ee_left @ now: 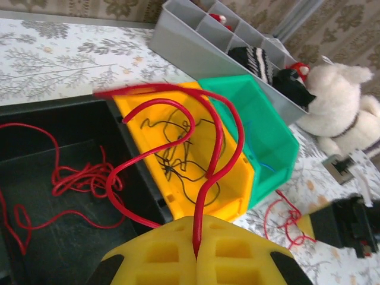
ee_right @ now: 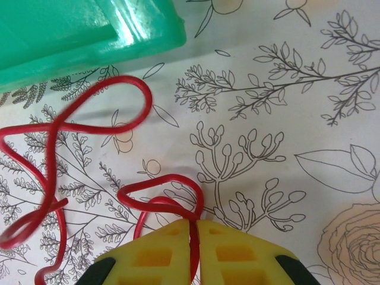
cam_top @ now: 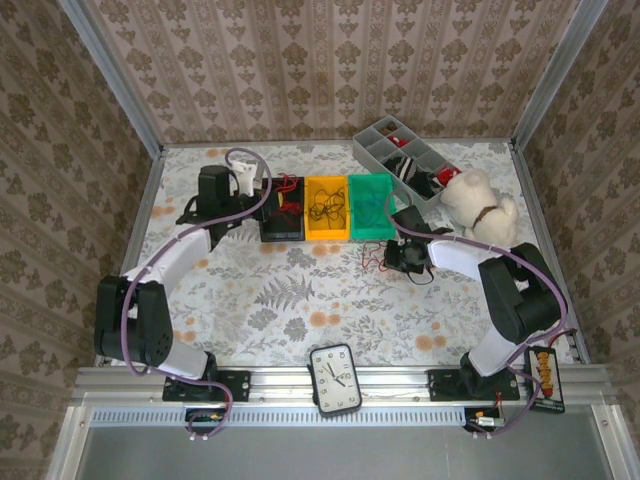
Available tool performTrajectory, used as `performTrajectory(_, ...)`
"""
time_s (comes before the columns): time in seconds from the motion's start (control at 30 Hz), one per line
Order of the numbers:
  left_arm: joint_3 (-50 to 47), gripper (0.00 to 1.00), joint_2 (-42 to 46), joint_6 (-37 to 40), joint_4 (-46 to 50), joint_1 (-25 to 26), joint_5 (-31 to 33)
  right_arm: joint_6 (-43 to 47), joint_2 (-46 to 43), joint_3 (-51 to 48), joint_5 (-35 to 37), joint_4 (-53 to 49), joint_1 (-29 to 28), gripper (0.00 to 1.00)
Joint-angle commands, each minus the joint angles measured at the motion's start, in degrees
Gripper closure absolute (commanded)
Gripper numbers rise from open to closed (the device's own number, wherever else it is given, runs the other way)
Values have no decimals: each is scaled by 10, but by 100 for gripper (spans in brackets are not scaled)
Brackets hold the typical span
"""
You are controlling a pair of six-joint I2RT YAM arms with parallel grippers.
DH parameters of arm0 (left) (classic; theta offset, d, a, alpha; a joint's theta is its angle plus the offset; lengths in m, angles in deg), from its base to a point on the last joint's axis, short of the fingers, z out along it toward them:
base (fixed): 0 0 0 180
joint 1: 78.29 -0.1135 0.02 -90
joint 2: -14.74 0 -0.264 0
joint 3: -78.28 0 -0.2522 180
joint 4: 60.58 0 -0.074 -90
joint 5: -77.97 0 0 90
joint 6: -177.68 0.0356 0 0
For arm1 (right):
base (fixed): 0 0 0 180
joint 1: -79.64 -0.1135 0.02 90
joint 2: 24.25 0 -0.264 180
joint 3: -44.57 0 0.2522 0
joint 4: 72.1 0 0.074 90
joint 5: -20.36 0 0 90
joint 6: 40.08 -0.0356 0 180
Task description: Untangle the cables
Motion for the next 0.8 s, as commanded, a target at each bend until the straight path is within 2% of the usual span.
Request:
performTrajectory(0.0,27,100,-28,-21,-3,0,81,-2,-4,-27,20,-51,6,89)
performTrajectory(0.13,60,100,-78,-26,-5,1,127,1,-19,-34,11,-42,6,89)
performTrajectory(0.17,70,95,-91,-26,-4,2,128,1,-21,-34,11,-42,6,89)
performTrajectory(0.2,83,81,-107,-29,3,3,131,3,-24,-35,9,-42,6,89)
performTrajectory(0.23,96,61,-122,-31,8,3,129,5,-28,-35,6,-41,6,88)
performTrajectory(0.27,103,49,-131,-31,11,4,126,6,-30,-36,3,-39,6,88)
performTrajectory(0.3,108,43,-137,-31,11,7,124,6,-33,-37,2,-38,6,88)
performTrajectory(0.47,107,38,-117,-4,-2,34,129,14,-44,-44,-11,-25,4,87)
performTrajectory(0.63,83,38,-83,83,31,99,119,42,-36,-30,-32,-15,-15,84)
performTrajectory(0.7,66,38,-78,95,40,126,116,51,-27,-20,-34,-14,-27,84)
performTrajectory(0.77,54,38,-80,94,46,145,84,58,-21,-12,-37,-13,-38,84)
